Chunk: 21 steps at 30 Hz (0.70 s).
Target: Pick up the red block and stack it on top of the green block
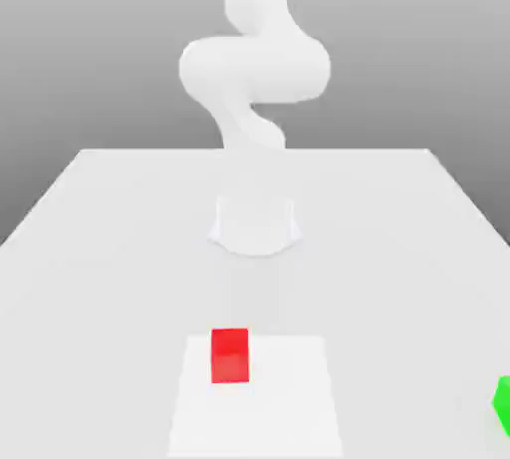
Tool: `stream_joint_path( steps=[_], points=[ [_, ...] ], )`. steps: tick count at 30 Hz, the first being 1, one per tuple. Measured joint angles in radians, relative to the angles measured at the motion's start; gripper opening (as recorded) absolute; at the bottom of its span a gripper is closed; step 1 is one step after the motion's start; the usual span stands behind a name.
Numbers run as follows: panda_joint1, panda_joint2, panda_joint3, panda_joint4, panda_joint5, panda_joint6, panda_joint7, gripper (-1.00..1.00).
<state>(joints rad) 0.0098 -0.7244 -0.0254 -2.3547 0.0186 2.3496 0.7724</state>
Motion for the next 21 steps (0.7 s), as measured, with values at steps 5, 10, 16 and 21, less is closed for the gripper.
stream_joint_path(
  steps=[5,10,16,21],
  points=[
    [0.026,0.182,-0.051,-0.124,0.035,0.116,-0.059,0.00],
    [0.044,0.363,-0.081,-0.246,0.054,0.230,-0.107,0.00],
    [0.033,0.603,-0.090,-0.406,0.028,0.385,-0.132,0.00],
    [0.023,0.771,-0.093,-0.456,0.000,0.514,-0.132,0.00]
  ],
)
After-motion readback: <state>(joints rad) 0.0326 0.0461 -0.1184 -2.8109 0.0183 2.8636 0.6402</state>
